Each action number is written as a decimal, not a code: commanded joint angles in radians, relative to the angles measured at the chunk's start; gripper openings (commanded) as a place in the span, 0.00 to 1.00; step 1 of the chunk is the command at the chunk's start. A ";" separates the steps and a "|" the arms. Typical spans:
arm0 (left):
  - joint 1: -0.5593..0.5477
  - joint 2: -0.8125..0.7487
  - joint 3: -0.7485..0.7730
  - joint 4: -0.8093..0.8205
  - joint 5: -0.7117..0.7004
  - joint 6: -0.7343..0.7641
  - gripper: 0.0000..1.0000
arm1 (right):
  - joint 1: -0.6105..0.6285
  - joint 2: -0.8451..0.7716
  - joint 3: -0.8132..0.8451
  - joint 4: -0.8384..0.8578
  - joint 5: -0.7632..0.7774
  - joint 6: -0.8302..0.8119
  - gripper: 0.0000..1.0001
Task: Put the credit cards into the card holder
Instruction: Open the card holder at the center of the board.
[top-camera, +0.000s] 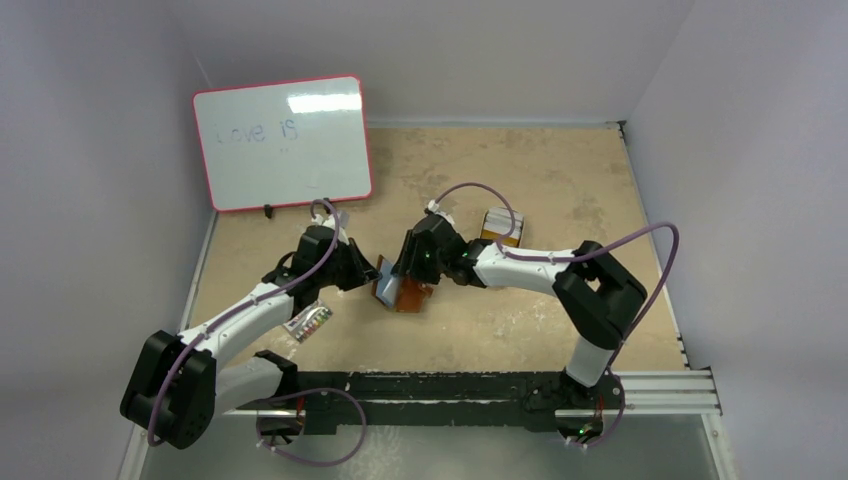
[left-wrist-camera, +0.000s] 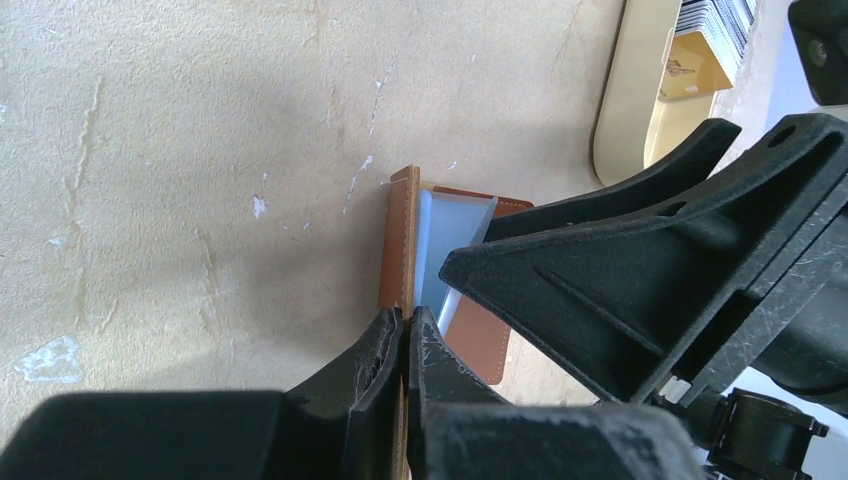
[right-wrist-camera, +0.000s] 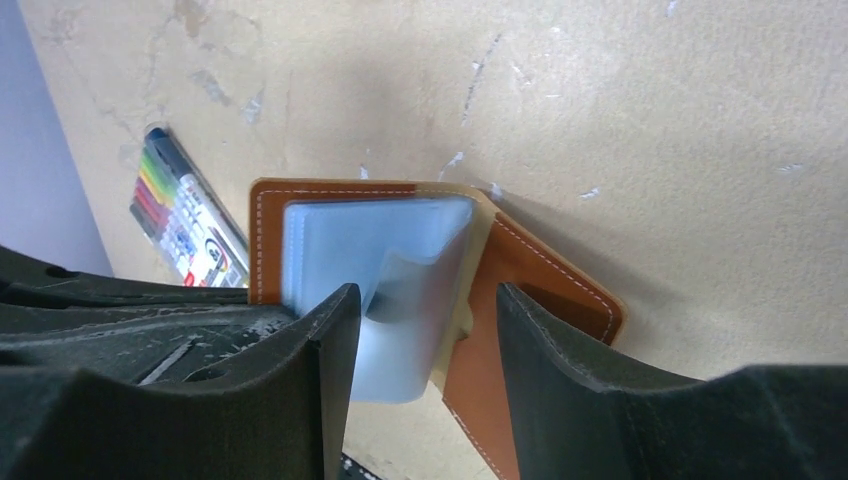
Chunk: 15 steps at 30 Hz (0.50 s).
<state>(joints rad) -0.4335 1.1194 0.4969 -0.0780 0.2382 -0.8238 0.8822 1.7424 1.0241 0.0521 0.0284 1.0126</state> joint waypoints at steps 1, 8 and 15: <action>-0.003 -0.027 0.002 0.026 -0.014 -0.003 0.00 | -0.003 -0.001 0.001 -0.054 0.066 -0.023 0.53; -0.003 -0.020 0.007 0.003 -0.027 0.006 0.00 | 0.003 -0.034 -0.117 -0.050 0.100 -0.096 0.48; -0.003 -0.020 0.001 0.015 -0.019 -0.002 0.00 | 0.003 -0.043 -0.176 -0.045 0.078 -0.138 0.47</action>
<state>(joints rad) -0.4335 1.1194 0.4969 -0.1001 0.2195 -0.8234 0.8829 1.7050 0.8791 0.0837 0.0872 0.9310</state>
